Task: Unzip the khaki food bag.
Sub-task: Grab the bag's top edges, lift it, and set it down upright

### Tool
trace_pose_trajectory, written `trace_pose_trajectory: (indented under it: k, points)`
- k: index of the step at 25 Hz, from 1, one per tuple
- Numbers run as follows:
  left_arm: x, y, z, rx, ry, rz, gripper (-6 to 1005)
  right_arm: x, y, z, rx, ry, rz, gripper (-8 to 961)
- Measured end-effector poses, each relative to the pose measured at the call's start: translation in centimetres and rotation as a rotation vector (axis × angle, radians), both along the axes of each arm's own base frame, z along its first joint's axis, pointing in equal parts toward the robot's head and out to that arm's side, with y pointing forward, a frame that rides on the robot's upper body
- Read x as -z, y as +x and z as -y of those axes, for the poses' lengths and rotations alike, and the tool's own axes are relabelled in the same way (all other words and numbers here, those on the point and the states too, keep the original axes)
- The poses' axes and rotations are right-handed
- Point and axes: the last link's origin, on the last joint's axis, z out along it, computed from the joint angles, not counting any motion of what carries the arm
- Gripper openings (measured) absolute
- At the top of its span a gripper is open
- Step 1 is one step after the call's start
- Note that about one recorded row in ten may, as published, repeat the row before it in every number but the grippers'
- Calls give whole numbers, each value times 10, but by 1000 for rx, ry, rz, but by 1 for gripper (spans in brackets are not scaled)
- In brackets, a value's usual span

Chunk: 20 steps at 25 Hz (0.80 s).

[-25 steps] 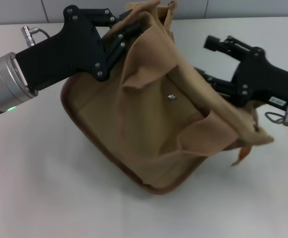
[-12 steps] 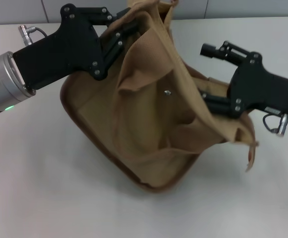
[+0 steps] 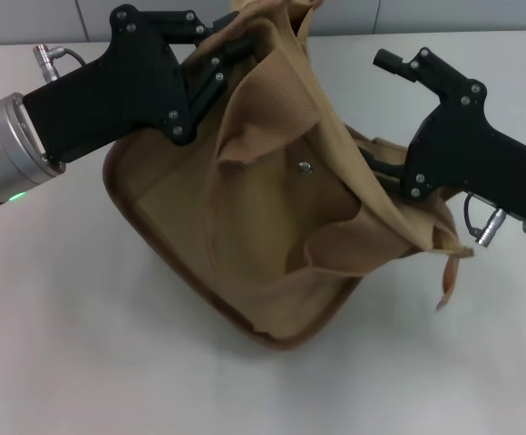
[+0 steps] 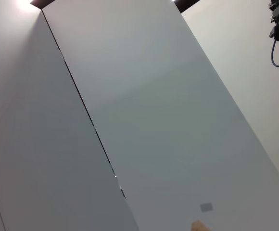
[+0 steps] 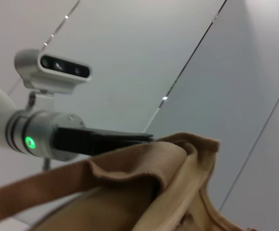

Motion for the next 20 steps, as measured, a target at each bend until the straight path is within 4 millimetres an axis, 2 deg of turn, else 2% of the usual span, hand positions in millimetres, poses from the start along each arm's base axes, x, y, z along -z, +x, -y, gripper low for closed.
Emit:
trace_pose_trajectory:
  k: [2, 12, 20]
  points:
    - [0, 0, 0, 2, -1, 0, 143, 2, 0, -4, -10, 53, 18, 840]
    - [1, 1, 1, 3, -4, 2, 146, 23, -3, -8, -58, 85, 143, 841]
    - [1, 0, 1, 1, -7, 6, 149, 29, -15, -9, -83, 172, 119, 840]
